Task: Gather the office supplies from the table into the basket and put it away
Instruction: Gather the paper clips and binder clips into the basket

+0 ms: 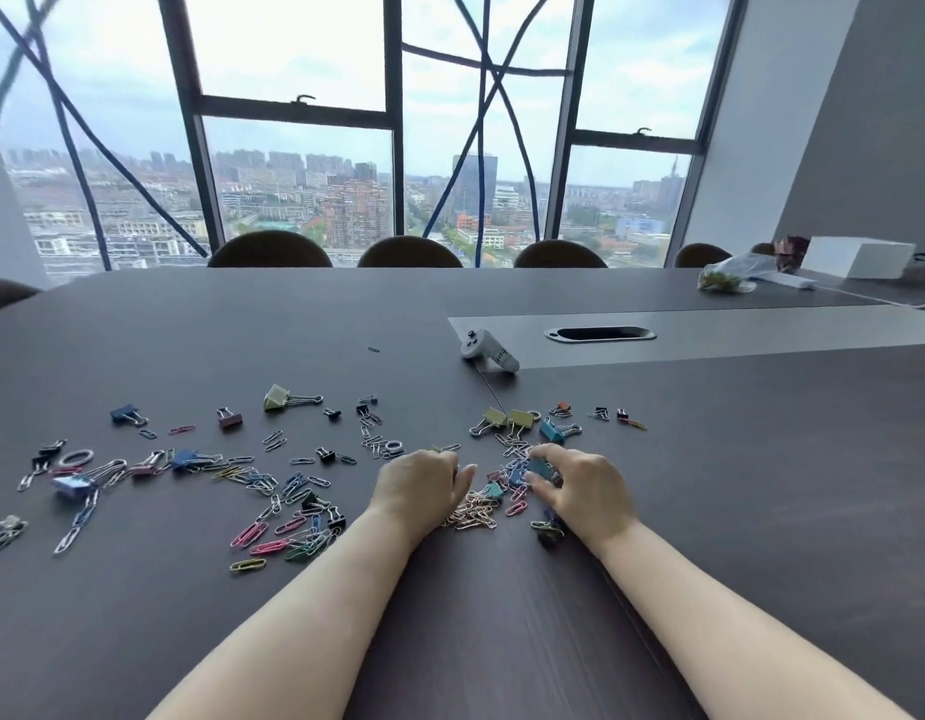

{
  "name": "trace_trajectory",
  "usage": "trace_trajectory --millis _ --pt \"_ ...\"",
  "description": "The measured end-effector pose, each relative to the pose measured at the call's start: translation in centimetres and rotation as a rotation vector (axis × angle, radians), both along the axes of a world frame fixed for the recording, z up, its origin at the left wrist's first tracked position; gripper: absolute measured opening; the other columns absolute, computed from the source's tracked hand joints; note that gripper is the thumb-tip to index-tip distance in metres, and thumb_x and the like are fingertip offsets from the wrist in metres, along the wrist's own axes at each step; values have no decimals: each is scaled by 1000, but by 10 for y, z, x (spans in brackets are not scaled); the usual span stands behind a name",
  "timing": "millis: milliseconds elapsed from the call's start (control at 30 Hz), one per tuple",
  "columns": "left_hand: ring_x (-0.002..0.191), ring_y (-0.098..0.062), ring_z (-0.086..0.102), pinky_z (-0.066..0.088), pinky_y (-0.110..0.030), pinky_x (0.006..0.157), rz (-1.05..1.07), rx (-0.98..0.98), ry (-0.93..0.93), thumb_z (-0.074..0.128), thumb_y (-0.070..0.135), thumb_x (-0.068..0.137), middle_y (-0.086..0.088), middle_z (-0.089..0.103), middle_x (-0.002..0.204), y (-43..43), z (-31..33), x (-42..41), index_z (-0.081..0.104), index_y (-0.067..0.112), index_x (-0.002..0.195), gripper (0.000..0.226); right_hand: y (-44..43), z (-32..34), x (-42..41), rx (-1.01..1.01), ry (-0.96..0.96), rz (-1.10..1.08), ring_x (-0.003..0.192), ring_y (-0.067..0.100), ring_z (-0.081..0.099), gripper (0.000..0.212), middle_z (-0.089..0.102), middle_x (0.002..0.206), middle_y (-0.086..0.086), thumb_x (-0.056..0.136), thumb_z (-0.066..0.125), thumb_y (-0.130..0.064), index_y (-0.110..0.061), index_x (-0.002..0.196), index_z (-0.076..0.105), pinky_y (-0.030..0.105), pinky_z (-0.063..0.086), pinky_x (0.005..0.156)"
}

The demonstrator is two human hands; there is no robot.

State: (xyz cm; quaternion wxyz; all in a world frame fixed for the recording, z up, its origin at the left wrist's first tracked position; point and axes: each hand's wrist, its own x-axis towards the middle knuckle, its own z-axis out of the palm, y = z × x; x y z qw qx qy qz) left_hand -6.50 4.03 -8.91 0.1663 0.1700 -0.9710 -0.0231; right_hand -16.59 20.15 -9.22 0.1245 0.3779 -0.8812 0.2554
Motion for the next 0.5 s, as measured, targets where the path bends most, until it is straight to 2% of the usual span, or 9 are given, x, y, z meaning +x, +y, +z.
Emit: trace_trajectory --millis 67,200,300,400,500 --pt "95 -28 63 46 -29 71 9 -23 50 29 40 98 -8 67 101 -5 12 7 58 12 96 41 -2 6 6 -33 -46 4 92 23 65 31 72 101 5 84 64 -34 -21 113 64 28 47 81" --pt "94 -29 62 38 -28 66 52 -5 208 31 36 98 -9 67 97 -24 41 40 58 9 93 38 -29 27 36 -274 -176 70 77 13 59 24 71 92 0 80 70 -29 -21 102 68 18 41 73" --pt "91 -32 61 39 -30 64 80 33 371 35 34 98 -14 67 88 -52 57 87 59 6 87 38 -64 41 71 -404 -282 176 75 12 59 22 67 83 -7 78 72 -30 -22 98 68 26 46 73" --pt "76 -36 63 40 -33 59 134 81 507 39 32 96 -18 66 72 -86 71 149 58 4 75 40 -107 55 111 -457 -302 278 58 3 49 19 56 63 -15 76 73 -30 -24 94 69 23 40 59" --pt "63 -36 59 36 -31 56 215 40 588 36 37 89 -18 63 63 -121 88 215 56 7 66 43 -155 67 158 -499 -350 354 58 2 50 17 55 64 -15 76 73 -28 -26 93 68 19 40 57"
